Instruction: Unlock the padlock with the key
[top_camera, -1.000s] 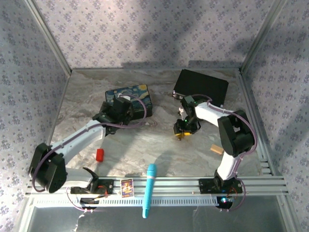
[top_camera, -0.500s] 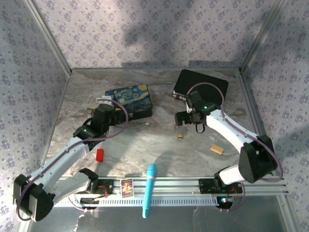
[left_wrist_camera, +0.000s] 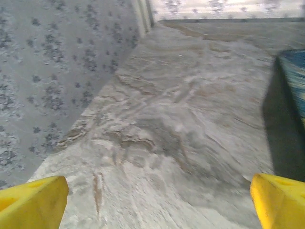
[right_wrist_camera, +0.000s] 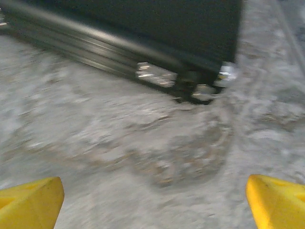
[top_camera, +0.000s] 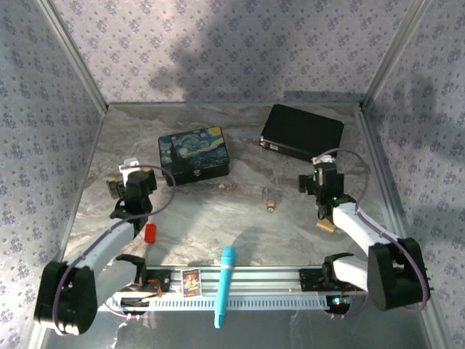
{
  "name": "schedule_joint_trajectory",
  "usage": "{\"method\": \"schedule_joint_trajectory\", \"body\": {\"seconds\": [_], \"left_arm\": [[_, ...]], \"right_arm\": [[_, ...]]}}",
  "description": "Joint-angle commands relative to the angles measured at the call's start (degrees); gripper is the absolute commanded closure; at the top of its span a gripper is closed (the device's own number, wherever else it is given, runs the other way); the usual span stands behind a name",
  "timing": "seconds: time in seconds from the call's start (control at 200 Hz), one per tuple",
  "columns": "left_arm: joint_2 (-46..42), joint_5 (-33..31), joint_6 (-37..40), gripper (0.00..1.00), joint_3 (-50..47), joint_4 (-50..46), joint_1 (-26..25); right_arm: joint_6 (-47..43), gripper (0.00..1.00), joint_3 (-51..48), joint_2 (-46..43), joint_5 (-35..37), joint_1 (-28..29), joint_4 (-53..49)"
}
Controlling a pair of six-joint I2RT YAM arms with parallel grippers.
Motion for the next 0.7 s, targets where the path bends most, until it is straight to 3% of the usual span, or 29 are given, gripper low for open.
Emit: {"method": "schedule_joint_trajectory", "body": {"seconds": [0.0,0.13,0.28,0.47,0.545,0.695], "left_arm": [[4.8,2.3,1.4,0.03,-0.9,11.3,2.9],[11.8,13.4,2.8,0.02,-2.4,22.2,7.7],[18.7,20.6,4.3,0.01,-2.5,30.7,10.5],[29.7,25.4,4.0,0.0,-2.3,41.2,12.7],[28.7,26.5,4.0,0.0,-0.1,35.1,12.7],[29.4,27.9,5.1,0.0,1.1,34.1,12.6]], "right_arm": [[-1.5,0.01,-3.9,2.5,-0.8,-5.1,18.2],[1.1,0.01,-7.0,5.9,-5.5,-9.0,27.3],[0.4,0.01,-5.4,9.5,-10.0,-10.6,29.8],[-1.6,0.01,-6.3,15.5,-12.9,-11.1,37.6],[-1.9,0.01,-5.4,19.6,-13.9,-11.1,39.2],[-2.7,0.01,-4.6,19.9,-13.6,-10.6,38.3]]}}
